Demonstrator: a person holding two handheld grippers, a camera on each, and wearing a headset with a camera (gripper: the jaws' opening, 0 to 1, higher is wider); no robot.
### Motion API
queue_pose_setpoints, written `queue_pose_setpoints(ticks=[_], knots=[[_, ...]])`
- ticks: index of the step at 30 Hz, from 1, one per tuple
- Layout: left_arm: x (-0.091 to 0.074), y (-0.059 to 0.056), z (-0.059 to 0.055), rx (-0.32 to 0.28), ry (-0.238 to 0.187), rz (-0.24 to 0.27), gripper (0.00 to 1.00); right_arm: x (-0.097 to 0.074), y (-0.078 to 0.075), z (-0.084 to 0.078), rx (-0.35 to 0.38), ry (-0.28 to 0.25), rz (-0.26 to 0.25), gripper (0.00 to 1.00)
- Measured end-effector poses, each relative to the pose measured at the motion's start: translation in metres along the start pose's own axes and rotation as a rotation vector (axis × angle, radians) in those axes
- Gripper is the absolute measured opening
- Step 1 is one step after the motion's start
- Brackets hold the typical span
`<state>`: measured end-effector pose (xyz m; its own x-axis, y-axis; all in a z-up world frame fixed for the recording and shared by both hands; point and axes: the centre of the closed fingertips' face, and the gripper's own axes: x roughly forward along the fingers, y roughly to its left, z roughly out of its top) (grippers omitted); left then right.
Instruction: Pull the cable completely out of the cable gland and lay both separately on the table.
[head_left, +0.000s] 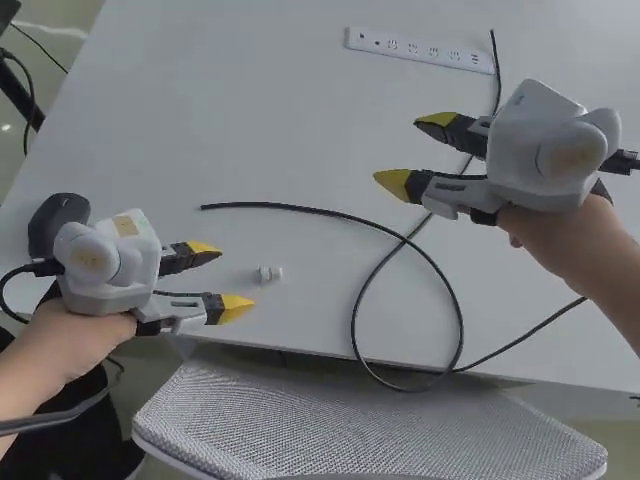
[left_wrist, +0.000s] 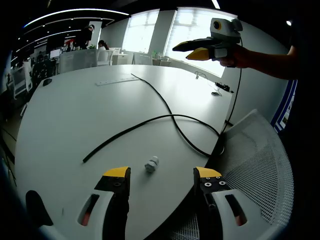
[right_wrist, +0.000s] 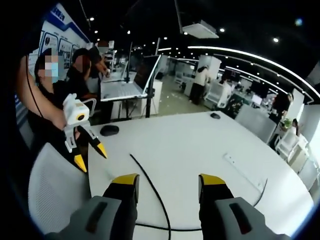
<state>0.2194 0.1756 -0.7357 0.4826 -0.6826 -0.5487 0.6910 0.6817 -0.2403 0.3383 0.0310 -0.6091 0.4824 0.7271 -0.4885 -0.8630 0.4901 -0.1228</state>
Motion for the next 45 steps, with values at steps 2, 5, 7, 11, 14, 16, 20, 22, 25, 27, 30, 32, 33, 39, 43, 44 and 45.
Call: queue_pose_setpoints(ticks=[2,5,7,11,14,16,20,22,25,27,30,32,33,39,43,44,45], knots=[[-0.002,-0.001,0.004,-0.007,-0.009,0.004,0.53,-0.012,-0.002,-0.004,0.037,-0.016,-0.014,0.48],[-0.005,-0.001,0.008,-0.015,-0.023,0.017,0.58,-0.029,-0.005,-0.015,0.087,-0.026,-0.037,0.51],[-0.009,-0.002,0.01,-0.024,-0.031,0.023,0.6,-0.039,-0.006,-0.025,0.134,-0.026,-0.052,0.53],[-0.014,0.0,0.014,-0.044,-0.051,0.044,0.63,-0.057,-0.005,-0.046,0.197,-0.031,-0.06,0.57],[-0.016,0.0,0.017,-0.045,-0.058,0.051,0.66,-0.068,-0.001,-0.066,0.255,-0.013,-0.052,0.62],[-0.018,-0.001,0.019,-0.042,-0.063,0.05,0.68,-0.074,0.003,-0.075,0.276,-0.021,-0.043,0.65],[-0.023,-0.004,0.022,-0.036,-0.063,0.047,0.69,-0.083,0.01,-0.091,0.304,-0.005,-0.035,0.69],[-0.025,-0.005,0.023,-0.037,-0.064,0.049,0.71,-0.087,0.014,-0.097,0.322,-0.007,-0.03,0.7],[-0.027,-0.006,0.024,-0.045,-0.067,0.048,0.74,-0.091,0.021,-0.103,0.332,-0.006,-0.024,0.72],[-0.028,-0.008,0.024,-0.048,-0.068,0.044,0.76,-0.093,0.027,-0.107,0.331,0.004,-0.013,0.73],[-0.031,-0.011,0.025,-0.058,-0.075,0.043,0.77,-0.097,0.037,-0.119,0.327,0.029,0.004,0.74],[-0.034,-0.012,0.026,-0.063,-0.081,0.051,0.79,-0.098,0.041,-0.125,0.328,0.04,0.013,0.75],[-0.035,-0.013,0.026,-0.069,-0.086,0.052,0.8,-0.099,0.041,-0.132,0.33,0.046,0.018,0.76],[-0.035,-0.015,0.018,-0.074,-0.071,0.05,0.83,-0.101,0.051,-0.152,0.341,0.079,0.034,0.81],[-0.032,-0.02,0.012,-0.072,-0.05,0.047,0.88,-0.1,0.057,-0.158,0.346,0.093,0.046,0.85],[-0.031,-0.021,0.009,-0.063,-0.042,0.046,0.89,-0.1,0.059,-0.159,0.344,0.098,0.05,0.87],[-0.031,-0.022,0.009,-0.061,-0.041,0.046,0.9,-0.101,0.061,-0.158,0.343,0.101,0.052,0.89]])
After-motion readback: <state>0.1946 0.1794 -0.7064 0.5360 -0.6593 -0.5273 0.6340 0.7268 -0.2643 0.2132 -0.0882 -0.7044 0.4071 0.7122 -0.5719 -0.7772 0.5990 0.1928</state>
